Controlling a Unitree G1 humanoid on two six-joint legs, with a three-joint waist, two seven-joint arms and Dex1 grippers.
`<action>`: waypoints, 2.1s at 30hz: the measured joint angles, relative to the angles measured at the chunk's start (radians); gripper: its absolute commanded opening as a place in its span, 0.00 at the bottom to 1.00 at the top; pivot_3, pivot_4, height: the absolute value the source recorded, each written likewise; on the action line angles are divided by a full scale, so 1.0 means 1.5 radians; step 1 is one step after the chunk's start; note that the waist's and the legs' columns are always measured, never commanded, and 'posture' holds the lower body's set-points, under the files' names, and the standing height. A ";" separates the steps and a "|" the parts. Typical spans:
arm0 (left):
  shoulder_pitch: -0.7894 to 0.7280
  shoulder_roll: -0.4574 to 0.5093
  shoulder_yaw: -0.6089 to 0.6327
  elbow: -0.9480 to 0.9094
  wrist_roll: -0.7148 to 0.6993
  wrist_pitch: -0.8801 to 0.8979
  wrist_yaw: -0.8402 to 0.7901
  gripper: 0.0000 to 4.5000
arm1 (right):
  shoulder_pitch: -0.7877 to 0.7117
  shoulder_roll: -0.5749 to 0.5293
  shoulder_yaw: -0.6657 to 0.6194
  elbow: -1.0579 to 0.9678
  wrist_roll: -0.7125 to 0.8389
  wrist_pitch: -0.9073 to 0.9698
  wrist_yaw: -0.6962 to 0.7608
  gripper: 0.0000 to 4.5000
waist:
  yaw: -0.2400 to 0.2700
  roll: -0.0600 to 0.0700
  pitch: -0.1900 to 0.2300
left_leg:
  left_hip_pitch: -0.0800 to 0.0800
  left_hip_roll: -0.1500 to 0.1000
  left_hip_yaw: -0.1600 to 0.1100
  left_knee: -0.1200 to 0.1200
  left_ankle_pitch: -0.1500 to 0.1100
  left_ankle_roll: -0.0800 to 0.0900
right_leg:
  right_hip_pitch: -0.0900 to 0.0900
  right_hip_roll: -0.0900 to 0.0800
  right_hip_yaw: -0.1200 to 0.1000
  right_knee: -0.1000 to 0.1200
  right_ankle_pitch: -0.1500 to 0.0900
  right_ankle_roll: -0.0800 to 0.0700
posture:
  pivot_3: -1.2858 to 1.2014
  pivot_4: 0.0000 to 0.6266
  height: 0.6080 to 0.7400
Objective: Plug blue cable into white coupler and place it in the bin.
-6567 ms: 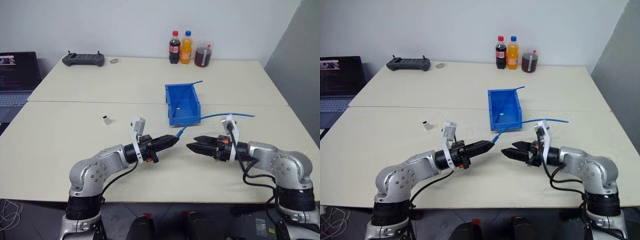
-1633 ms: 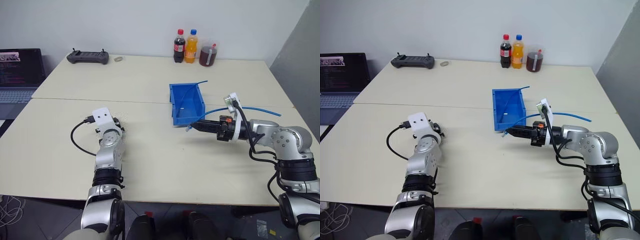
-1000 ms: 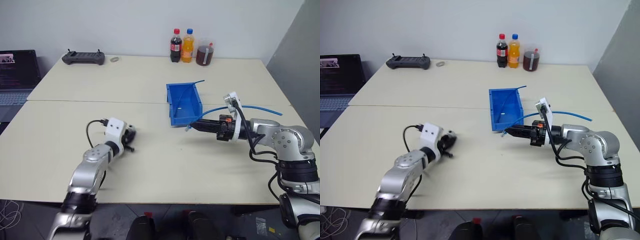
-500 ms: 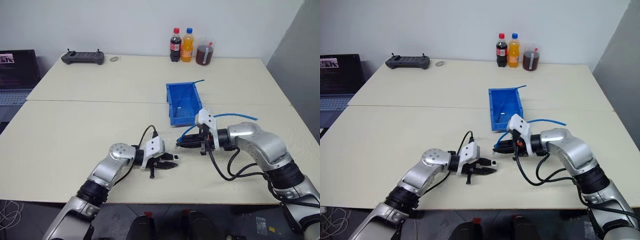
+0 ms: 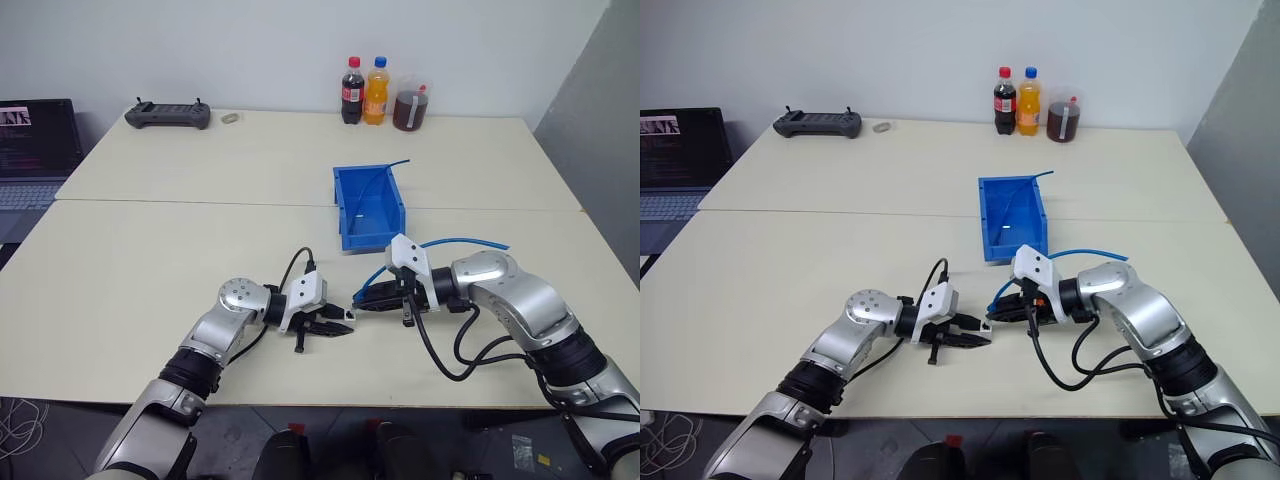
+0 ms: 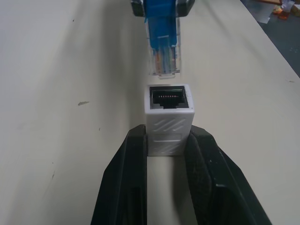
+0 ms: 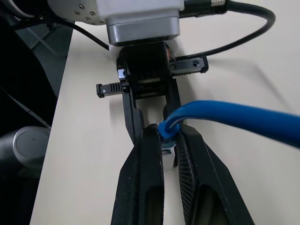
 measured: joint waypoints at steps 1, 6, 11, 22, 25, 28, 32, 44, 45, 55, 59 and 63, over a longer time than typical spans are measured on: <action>0.001 -0.001 0.001 0.000 0.000 0.000 0.000 0.17 | 0.000 0.001 0.000 -0.001 -0.002 0.000 0.001 0.03 | 0.000 0.000 0.000 | 0.000 0.000 0.000 0.000 0.000 0.000 | 0.000 0.000 0.000 0.000 0.000 0.000 | 0.52 0.24 1.00; 0.007 -0.002 0.005 -0.006 0.001 0.002 0.000 0.17 | 0.000 0.008 0.000 0.001 -0.015 -0.002 0.001 0.03 | 0.000 0.000 0.000 | 0.000 0.000 0.000 0.000 0.000 0.000 | 0.000 0.000 0.000 0.000 0.000 0.000 | 0.52 0.24 1.00; 0.008 -0.001 0.006 -0.009 0.002 0.005 0.001 0.17 | 0.000 0.014 0.004 0.012 -0.037 -0.008 0.001 0.03 | 0.000 0.000 0.000 | 0.000 0.000 0.000 0.000 0.000 0.000 | 0.000 0.000 0.000 0.000 0.000 0.000 | 0.52 0.24 1.00; 0.008 -0.001 0.006 -0.010 0.006 0.015 0.004 0.17 | 0.002 0.025 0.013 0.038 -0.064 -0.048 0.018 0.03 | 0.000 0.000 0.000 | 0.003 0.000 0.000 0.000 0.000 0.000 | 0.002 0.000 0.000 0.000 0.000 0.000 | 0.52 0.24 1.00; 0.008 -0.001 0.006 -0.012 0.006 0.017 0.004 0.17 | 0.001 0.024 0.013 0.038 -0.065 -0.046 0.024 0.03 | 0.000 0.000 0.000 | 0.003 0.000 0.000 0.000 0.000 0.000 | 0.002 0.000 0.000 0.000 0.000 0.000 | 0.52 0.24 1.00; 0.008 -0.001 0.006 -0.014 0.006 0.017 0.006 0.17 | 0.001 0.020 0.015 0.037 -0.065 -0.044 0.035 0.03 | 0.000 0.000 0.000 | 0.003 0.000 0.000 0.000 0.000 0.000 | 0.003 0.000 0.000 0.000 0.000 0.000 | 0.52 0.24 1.00; 0.008 -0.002 0.006 -0.016 0.008 0.017 0.007 0.17 | 0.002 0.027 0.021 0.046 -0.070 -0.042 0.034 0.03 | 0.000 0.000 0.000 | 0.003 0.000 0.000 0.000 0.000 0.000 | 0.003 0.000 0.000 0.000 0.000 0.000 | 0.52 0.24 1.00; 0.008 0.000 0.009 -0.016 0.009 0.031 0.014 0.17 | -0.008 0.042 0.044 0.085 -0.107 -0.091 0.033 0.03 | -0.002 0.000 -0.001 | 0.005 0.000 0.000 0.000 0.000 0.000 | 0.004 0.001 0.000 0.001 0.000 0.000 | 0.52 0.24 1.00; 0.008 0.000 0.009 -0.016 0.011 0.032 0.015 0.17 | -0.010 0.043 0.051 0.089 -0.117 -0.107 0.036 0.03 | -0.002 0.000 -0.002 | 0.005 0.000 0.000 0.000 0.000 0.000 | 0.004 0.001 0.000 0.001 0.000 0.000 | 0.52 0.24 1.00; 0.008 0.000 0.010 -0.016 0.018 0.033 0.023 0.33 | -0.014 0.048 0.059 0.126 -0.142 -0.184 0.052 0.03 | -0.002 0.000 -0.004 | 0.006 0.001 0.000 0.001 0.001 0.000 | 0.005 0.001 0.000 0.003 0.000 0.000 | 0.52 0.24 1.00; 0.022 0.003 0.033 -0.041 0.014 0.026 0.040 0.49 | -0.011 0.074 0.025 0.134 -0.122 -0.121 0.038 0.03 | -0.002 0.000 -0.004 | 0.006 0.001 0.000 0.001 0.001 0.000 | 0.005 0.000 0.001 0.005 0.000 0.000 | 0.52 0.24 1.00; 0.084 0.008 0.093 -0.159 -0.022 0.084 0.102 0.67 | -0.015 0.105 -0.052 0.142 -0.046 0.054 -0.006 0.03 | -0.001 0.000 -0.003 | 0.005 0.000 0.000 0.001 0.001 0.000 | 0.003 -0.001 0.000 0.006 0.000 0.000 | 0.52 0.24 1.00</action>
